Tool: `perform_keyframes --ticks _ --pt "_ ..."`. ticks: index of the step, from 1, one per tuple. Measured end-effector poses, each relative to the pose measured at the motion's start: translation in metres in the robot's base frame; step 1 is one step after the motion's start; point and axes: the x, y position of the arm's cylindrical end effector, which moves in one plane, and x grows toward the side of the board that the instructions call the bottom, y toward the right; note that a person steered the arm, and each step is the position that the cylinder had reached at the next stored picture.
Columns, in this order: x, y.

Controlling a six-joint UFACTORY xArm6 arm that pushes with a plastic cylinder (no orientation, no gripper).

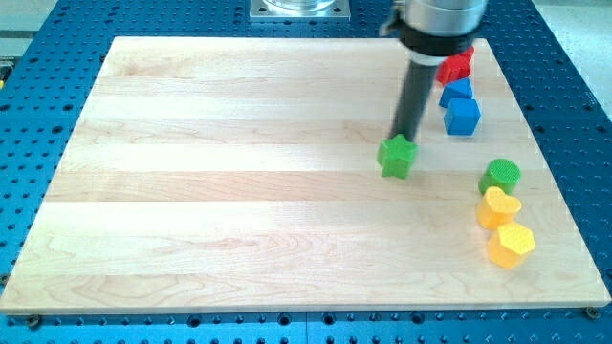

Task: Push the green circle to the bottom right of the green star

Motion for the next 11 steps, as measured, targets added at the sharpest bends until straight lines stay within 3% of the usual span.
perform_keyframes --ticks 2,3,5,6,7,9,10,11 --pt "0.027 0.020" --pt "0.042 0.077" --pt "0.007 0.156" --pt "0.010 0.217" --pt "0.057 0.190" --pt "0.074 0.108" --pt "0.074 0.134" --pt "0.132 0.217"
